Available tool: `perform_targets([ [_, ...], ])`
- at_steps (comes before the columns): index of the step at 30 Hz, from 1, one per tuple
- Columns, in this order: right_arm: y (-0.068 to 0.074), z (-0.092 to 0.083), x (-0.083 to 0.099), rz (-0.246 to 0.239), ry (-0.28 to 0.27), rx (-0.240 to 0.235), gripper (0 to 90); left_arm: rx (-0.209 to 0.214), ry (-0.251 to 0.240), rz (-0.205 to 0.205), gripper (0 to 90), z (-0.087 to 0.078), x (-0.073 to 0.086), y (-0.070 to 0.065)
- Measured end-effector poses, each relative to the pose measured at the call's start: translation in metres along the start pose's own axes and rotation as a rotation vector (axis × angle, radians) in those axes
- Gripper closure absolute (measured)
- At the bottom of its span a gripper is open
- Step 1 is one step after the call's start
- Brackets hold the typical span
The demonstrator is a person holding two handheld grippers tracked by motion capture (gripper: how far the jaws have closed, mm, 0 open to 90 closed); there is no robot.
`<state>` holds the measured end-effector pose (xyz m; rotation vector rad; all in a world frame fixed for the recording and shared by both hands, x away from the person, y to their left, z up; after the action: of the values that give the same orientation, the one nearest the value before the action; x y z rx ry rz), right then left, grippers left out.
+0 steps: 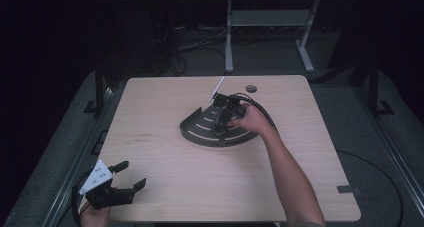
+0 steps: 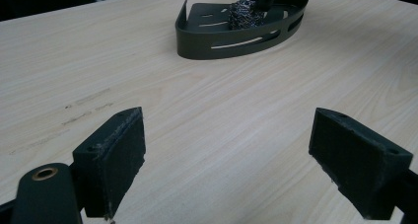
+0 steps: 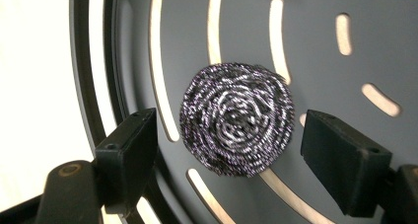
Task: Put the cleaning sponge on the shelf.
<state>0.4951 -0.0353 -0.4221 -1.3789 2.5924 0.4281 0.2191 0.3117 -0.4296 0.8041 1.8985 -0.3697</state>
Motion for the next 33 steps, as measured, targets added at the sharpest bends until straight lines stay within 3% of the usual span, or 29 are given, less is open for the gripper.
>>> perform_targets([
  [16, 0.011, -0.022, 0.013, -0.037, -0.036, -0.002, 21.0, 0.014, 0.001, 0.01, 13.3, 0.004, -0.001, -0.003],
  [33, 0.016, -0.045, 0.039, -0.022, -0.077, -0.014, 21.0, 0.01, 0.004, 0.014, 13.3, 0.003, -0.001, -0.004],
])
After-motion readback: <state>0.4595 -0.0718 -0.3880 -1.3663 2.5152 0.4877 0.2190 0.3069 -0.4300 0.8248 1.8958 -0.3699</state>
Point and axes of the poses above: each handheld gripper's, and its own axes: z roughly forward along the jaws, x roughly out of its underside, y roughly to its left, the point moved 1 cm from there along z, roughly forward along the jaws, and after that the axes turned 6 degrees about z, right-handed, at the moved point
